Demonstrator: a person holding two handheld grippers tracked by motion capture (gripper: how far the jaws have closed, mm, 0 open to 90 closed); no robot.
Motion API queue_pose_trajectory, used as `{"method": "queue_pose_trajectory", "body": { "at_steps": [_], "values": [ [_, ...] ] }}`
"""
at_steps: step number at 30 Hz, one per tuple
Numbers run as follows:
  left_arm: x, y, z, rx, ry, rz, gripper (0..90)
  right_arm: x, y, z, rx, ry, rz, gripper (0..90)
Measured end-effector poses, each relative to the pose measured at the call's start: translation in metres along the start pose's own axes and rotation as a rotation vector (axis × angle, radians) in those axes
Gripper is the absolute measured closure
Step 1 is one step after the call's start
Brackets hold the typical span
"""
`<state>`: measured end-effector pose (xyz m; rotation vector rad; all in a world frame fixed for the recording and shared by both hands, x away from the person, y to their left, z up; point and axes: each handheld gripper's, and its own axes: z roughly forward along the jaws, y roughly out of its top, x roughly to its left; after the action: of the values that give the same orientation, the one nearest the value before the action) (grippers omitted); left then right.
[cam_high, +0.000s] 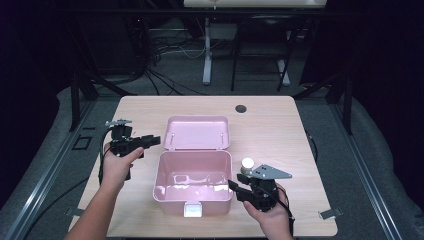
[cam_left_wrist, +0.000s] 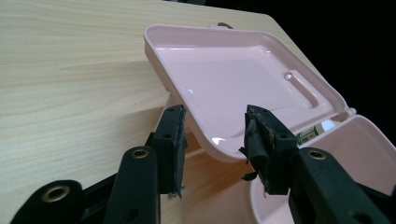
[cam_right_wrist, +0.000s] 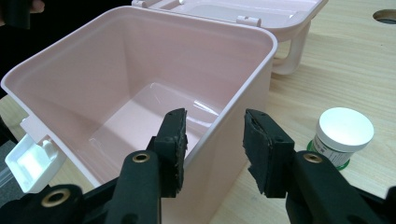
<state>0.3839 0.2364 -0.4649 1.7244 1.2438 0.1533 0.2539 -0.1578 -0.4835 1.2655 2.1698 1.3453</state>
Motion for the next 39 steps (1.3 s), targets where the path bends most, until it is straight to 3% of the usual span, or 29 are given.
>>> {"method": "queue_pose_trajectory", "body": {
  "at_steps": [4, 7, 13, 15, 18, 24, 26, 28, 30, 33, 37, 39],
  "values": [
    [-0.003, -0.010, -0.006, -0.011, 0.018, 0.030, 57.3, -0.002, 0.003, -0.001, 0.003, 0.000, 0.000, 58.0],
    [-0.004, -0.015, -0.011, -0.033, 0.011, 0.017, 56.4, -0.006, 0.008, -0.005, -0.006, -0.006, 0.001, 57.1],
    [-0.008, -0.021, -0.021, -0.041, 0.028, 0.043, 55.0, -0.014, 0.018, -0.008, -0.004, -0.017, 0.001, 54.0],
    [-0.009, -0.023, -0.024, -0.047, 0.024, 0.042, 53.8, -0.019, 0.023, -0.008, 0.008, -0.032, -0.015, 53.1],
    [-0.011, -0.024, -0.027, -0.023, 0.050, 0.085, 52.9, -0.024, 0.028, -0.006, 0.026, -0.040, -0.036, 53.0],
    [-0.010, -0.026, -0.034, -0.026, 0.046, 0.092, 52.5, -0.032, 0.038, 0.000, 0.057, -0.051, -0.063, 52.3],
    [-0.012, -0.027, -0.035, -0.023, 0.045, 0.092, 51.8, -0.038, 0.044, 0.005, 0.104, -0.062, -0.079, 51.8],
    [-0.013, -0.029, -0.036, -0.014, 0.042, 0.102, 51.8, -0.039, 0.046, 0.006, 0.114, -0.065, -0.081, 51.7],
    [-0.015, -0.030, -0.036, -0.008, 0.043, 0.112, 51.9, -0.043, 0.051, 0.013, 0.176, -0.065, -0.098, 50.9],
    [-0.019, -0.031, -0.038, -0.004, 0.043, 0.131, 52.0, -0.046, 0.055, 0.018, 0.210, -0.077, -0.119, 50.4],
    [-0.021, -0.031, -0.039, -0.002, 0.045, 0.139, 51.3, -0.051, 0.061, 0.022, 0.243, -0.081, -0.116, 49.4],
    [-0.021, -0.032, -0.040, 0.001, 0.045, 0.138, 51.2, -0.053, 0.064, 0.025, 0.283, -0.081, -0.115, 48.7]
  ]
}}
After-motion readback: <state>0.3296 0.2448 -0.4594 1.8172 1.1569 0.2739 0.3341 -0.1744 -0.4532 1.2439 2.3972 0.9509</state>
